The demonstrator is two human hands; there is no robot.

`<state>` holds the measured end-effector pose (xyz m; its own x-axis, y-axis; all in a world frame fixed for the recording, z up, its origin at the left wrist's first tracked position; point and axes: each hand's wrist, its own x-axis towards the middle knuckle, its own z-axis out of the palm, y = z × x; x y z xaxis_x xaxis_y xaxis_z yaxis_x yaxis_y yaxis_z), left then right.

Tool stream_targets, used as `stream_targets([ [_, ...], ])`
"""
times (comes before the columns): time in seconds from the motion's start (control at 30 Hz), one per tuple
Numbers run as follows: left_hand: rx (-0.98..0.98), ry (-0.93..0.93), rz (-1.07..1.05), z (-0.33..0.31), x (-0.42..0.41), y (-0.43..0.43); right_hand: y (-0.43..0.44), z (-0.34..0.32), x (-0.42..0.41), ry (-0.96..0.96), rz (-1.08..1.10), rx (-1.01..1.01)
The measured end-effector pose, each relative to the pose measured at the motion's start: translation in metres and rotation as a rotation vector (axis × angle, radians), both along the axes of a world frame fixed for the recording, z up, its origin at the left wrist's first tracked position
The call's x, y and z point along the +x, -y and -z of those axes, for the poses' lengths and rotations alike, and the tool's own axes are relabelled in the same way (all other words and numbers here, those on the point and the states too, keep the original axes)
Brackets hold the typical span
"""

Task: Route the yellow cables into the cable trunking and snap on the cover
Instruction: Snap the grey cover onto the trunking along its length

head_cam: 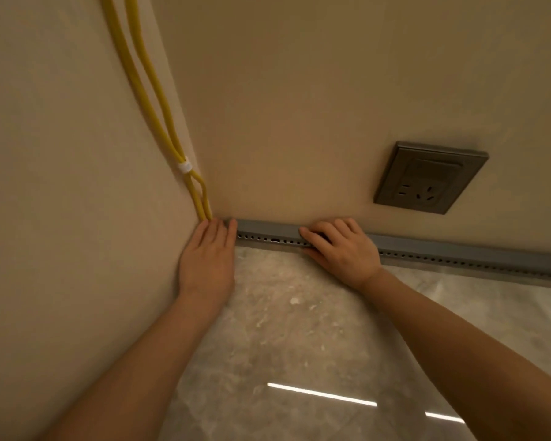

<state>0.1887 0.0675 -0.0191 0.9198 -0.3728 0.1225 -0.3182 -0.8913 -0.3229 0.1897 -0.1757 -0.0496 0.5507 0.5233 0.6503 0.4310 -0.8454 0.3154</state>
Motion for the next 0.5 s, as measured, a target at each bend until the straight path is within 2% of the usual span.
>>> stream_targets([
  [0.13, -0.109, -0.008, -0.058, 0.0, -0.003, 0.008, -0.002, -0.003, -0.003, -0.115, -0.019, 0.091],
  [0.2, -0.381, -0.033, -0.121, 0.001, -0.013, 0.02, -0.003, -0.006, -0.005, -0.174, -0.042, 0.148],
  [0.3, -0.976, -0.058, -0.202, 0.007, -0.037, 0.05, -0.003, -0.012, -0.009, -0.26, -0.074, 0.211],
  [0.33, -1.149, -0.178, -0.259, 0.007, -0.044, 0.061, -0.002, -0.014, -0.009, -0.291, -0.078, 0.215],
  [0.43, -1.786, -0.862, -0.53, -0.01, -0.052, 0.1, 0.001, -0.025, -0.013, -0.395, -0.097, 0.22],
  [0.5, -2.072, -1.146, -0.567, -0.022, -0.049, 0.114, 0.003, -0.034, -0.015, -0.487, -0.11, 0.22],
])
